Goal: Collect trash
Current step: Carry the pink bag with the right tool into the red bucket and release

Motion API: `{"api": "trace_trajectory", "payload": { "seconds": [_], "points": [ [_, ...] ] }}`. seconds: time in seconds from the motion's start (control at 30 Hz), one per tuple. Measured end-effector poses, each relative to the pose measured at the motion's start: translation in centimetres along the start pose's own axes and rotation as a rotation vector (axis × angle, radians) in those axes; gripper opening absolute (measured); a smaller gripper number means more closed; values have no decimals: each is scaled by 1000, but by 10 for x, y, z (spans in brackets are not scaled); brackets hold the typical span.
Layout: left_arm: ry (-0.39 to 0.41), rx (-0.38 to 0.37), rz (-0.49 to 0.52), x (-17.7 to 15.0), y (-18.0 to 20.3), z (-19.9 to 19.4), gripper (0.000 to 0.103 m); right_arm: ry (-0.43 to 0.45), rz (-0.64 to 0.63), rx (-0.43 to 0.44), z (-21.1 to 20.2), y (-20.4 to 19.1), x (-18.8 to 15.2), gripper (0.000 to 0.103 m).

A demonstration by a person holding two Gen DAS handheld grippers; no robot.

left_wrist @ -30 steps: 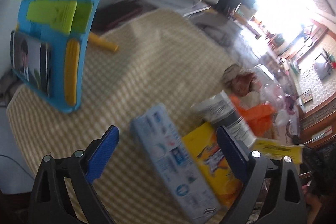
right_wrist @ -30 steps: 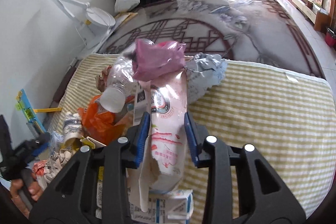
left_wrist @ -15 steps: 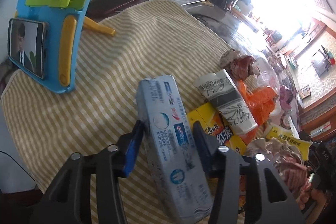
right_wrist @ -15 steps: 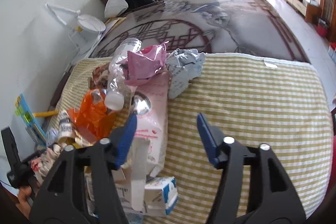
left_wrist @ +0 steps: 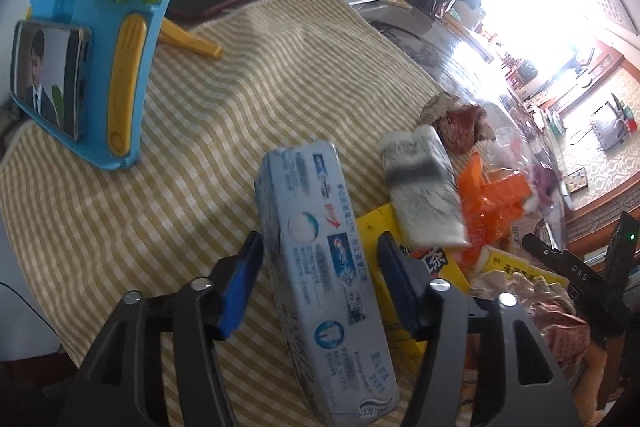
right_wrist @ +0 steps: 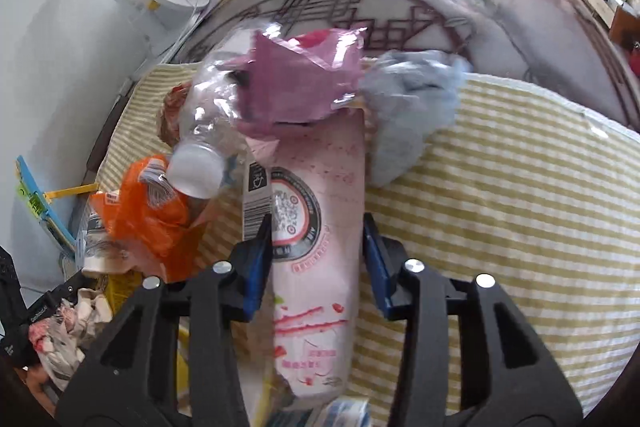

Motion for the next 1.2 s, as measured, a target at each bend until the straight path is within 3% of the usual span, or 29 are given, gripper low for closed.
{"api": "trace_trajectory", "payload": {
  "seconds": [0.33, 0.5, 0.63, 0.77, 1.0, 1.2],
  "points": [
    [23, 56, 86, -23, -4, -15, 66, 172, -23, -3, -63, 2, 19, 40],
    [33, 50, 140, -22, 5, -14, 41, 228, -23, -14, -93, 14, 19, 40],
    [95, 66, 135, -13, 4, -28, 38, 296, 1, -10, -128, 29, 18, 40],
    [215, 85, 200, -5, 21, -58, 38, 369, 26, -38, -170, 57, 14, 40],
    [330, -52, 380, -16, 114, -99, 38, 505, 173, -240, -268, 169, -18, 41],
    [280, -267, 510, -71, 215, -106, 38, 531, 404, -439, -331, 285, -83, 41]
  ]
}}
Point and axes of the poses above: each gripper's, at about its wrist camera, not at the fingertips, and z roughly the way its jaws point, y to its right, x to its top, the point moved 10 cm from there along z, roughly the way its jaws point, and after that the axes turned 6 degrees about y, right-handed, at the moved point
